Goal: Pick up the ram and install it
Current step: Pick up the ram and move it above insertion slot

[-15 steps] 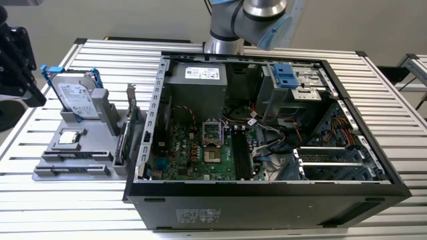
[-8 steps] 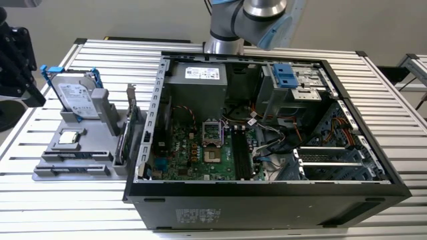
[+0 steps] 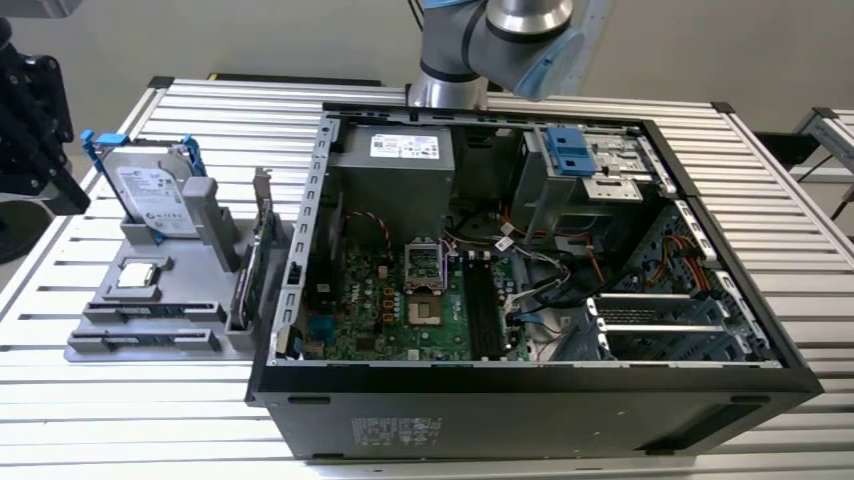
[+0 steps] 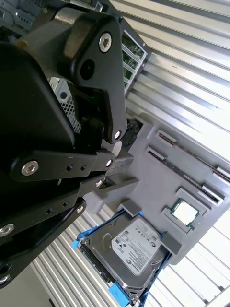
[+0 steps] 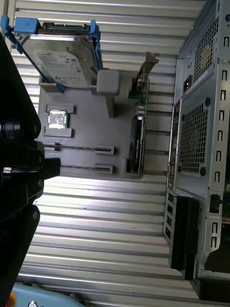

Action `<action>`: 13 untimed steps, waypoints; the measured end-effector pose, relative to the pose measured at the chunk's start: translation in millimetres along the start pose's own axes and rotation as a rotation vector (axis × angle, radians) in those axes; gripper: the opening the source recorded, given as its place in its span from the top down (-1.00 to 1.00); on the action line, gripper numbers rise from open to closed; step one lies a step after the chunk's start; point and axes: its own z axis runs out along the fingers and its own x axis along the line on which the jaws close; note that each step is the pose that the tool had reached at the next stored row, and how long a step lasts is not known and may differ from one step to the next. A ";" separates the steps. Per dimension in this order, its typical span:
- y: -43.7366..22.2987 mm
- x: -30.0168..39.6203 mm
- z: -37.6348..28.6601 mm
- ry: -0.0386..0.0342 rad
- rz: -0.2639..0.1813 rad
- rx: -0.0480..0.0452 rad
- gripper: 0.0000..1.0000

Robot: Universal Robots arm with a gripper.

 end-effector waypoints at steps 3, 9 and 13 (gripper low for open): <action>-0.1 0.0 -0.1 -0.0001 0.000 0.0001 1.00; -0.3 0.0 0.0 0.0000 0.000 0.0000 -1.00; -0.4 0.0 0.0 0.0000 0.000 0.0000 -1.00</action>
